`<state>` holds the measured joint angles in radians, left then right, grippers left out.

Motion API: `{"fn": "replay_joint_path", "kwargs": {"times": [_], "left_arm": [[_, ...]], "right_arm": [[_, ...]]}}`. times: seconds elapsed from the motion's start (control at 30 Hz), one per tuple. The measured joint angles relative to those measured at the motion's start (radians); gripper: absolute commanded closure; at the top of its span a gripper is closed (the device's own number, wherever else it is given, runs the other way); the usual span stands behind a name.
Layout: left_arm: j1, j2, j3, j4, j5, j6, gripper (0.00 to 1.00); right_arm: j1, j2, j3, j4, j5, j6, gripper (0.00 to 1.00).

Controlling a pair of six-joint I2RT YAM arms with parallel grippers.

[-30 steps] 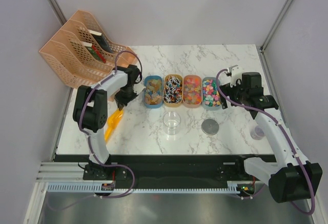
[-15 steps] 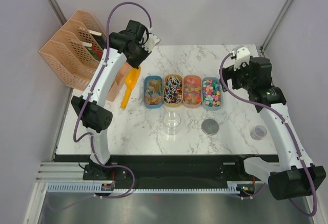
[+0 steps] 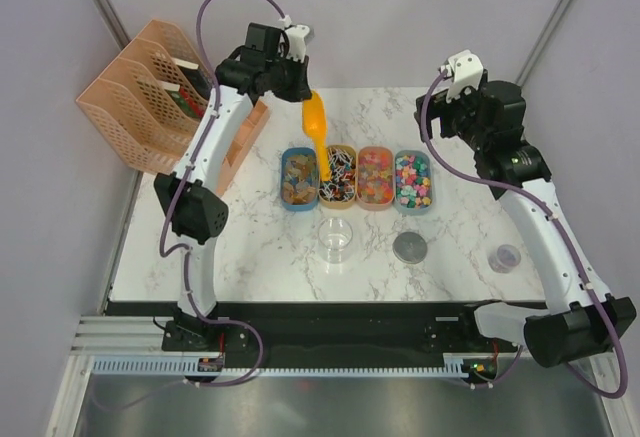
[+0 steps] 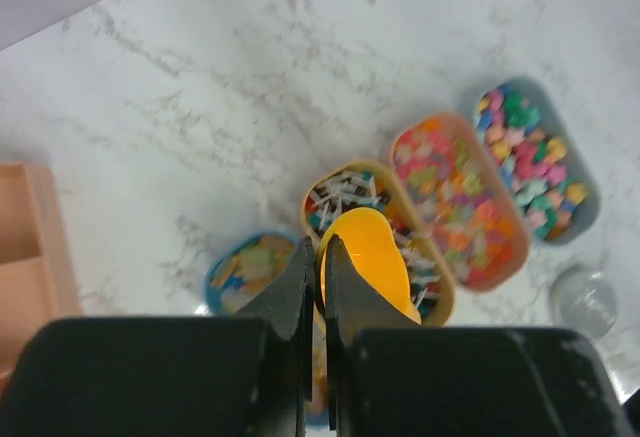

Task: Pack the candies
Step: Pick up the spatula from the center of the board.

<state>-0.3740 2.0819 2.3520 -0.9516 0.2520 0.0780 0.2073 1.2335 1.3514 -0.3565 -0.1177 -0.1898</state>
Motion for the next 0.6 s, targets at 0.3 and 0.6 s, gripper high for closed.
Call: {"fn": "replay_joint_path", "kwargs": {"times": [0.3, 0.6], "left_arm": [[0.05, 0.182, 0.022, 0.422, 0.279, -0.527, 0.98], [0.101, -0.01, -0.341, 0.592, 0.46, -0.924, 0.98]], "right_arm": [[0.052, -0.032, -0.027, 0.02, 0.072, -0.112, 0.02], [0.066, -0.027, 0.013, 0.007, -0.107, -0.043, 0.08]]}}
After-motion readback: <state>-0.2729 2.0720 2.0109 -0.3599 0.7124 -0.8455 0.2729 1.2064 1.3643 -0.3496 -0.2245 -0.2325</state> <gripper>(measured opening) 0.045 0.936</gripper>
